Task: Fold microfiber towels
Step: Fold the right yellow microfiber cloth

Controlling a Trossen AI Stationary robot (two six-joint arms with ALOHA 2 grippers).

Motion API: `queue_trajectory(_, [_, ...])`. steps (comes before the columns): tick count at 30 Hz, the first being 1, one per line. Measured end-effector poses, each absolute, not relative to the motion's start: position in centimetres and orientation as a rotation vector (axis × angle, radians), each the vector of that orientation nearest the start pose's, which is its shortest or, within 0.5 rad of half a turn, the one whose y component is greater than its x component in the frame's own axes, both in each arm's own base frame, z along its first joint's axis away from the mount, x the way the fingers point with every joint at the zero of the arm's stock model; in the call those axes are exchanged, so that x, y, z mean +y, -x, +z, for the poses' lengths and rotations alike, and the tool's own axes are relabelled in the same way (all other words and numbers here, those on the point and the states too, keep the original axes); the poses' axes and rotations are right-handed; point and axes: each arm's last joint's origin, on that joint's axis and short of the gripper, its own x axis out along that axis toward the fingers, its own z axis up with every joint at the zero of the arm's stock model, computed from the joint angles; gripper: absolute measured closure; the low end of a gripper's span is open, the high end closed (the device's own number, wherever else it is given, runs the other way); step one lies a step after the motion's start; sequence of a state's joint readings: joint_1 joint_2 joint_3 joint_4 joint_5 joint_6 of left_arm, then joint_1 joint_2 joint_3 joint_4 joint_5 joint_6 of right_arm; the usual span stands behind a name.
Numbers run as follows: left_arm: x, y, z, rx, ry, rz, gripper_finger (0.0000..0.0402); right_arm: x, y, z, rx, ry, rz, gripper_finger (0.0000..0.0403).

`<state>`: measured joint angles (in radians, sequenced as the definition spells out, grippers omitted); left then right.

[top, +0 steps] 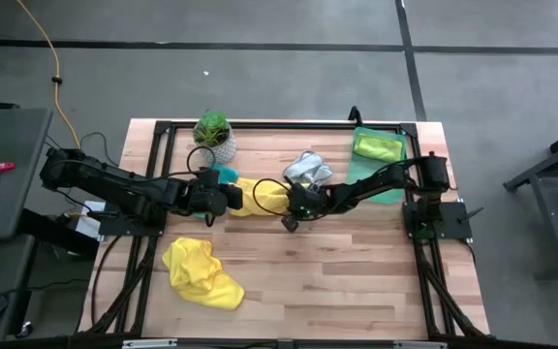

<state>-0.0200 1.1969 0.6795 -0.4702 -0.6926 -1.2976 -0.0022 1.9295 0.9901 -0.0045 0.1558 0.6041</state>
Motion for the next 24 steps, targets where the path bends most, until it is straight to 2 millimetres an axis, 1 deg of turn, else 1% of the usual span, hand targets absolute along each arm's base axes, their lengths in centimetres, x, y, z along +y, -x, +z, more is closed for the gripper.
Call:
queue_trajectory(4, [1.4, -21.6, 20.5, 0.402, 0.784, 1.081, 0.0401, 0.7, -35.6, 10.6, 0.977, -0.476, -0.354, 0.0403])
queue_trajectory(8, [1.4, -21.6, 20.5, 0.439, 0.765, 1.054, 0.0401, 2.9, -34.8, 10.7, 1.093, -0.471, -0.219, 0.0403])
queue_trajectory(11, [1.2, -21.7, 20.4, 0.504, 0.75, 0.993, 0.0401, 4.9, -33.9, 11.1, 1.176, -0.427, -0.121, 0.0403])
queue_trajectory(14, [1.0, -21.7, 20.3, 0.59, 0.696, 0.923, 0.0401, 6.5, -32.7, 11.7, 1.242, -0.385, -0.095, 0.0403])
queue_trajectory(16, [0.6, -21.8, 20.2, 0.649, 0.673, 0.85, 0.0401, 7.3, -31.8, 12.2, 1.289, -0.377, -0.091, 0.0403])
queue_trajectory(20, [-0.8, -21.8, 20.1, 0.748, 0.688, 0.698, 0.0401, 8.3, -30.5, 12.9, 1.357, -0.378, -0.084, 0.0403])
queue_trajectory(22, [-1.5, -21.8, 20.0, 0.779, 0.698, 0.644, 0.0401, 8.6, -29.9, 13.1, 1.411, -0.387, -0.069, 0.0403])
queue_trajectory(24, [-2.1, -21.8, 20.0, 0.799, 0.697, 0.602, 0.0401, 8.6, -29.6, 13.3, 1.43, -0.397, -0.054, 0.0403])
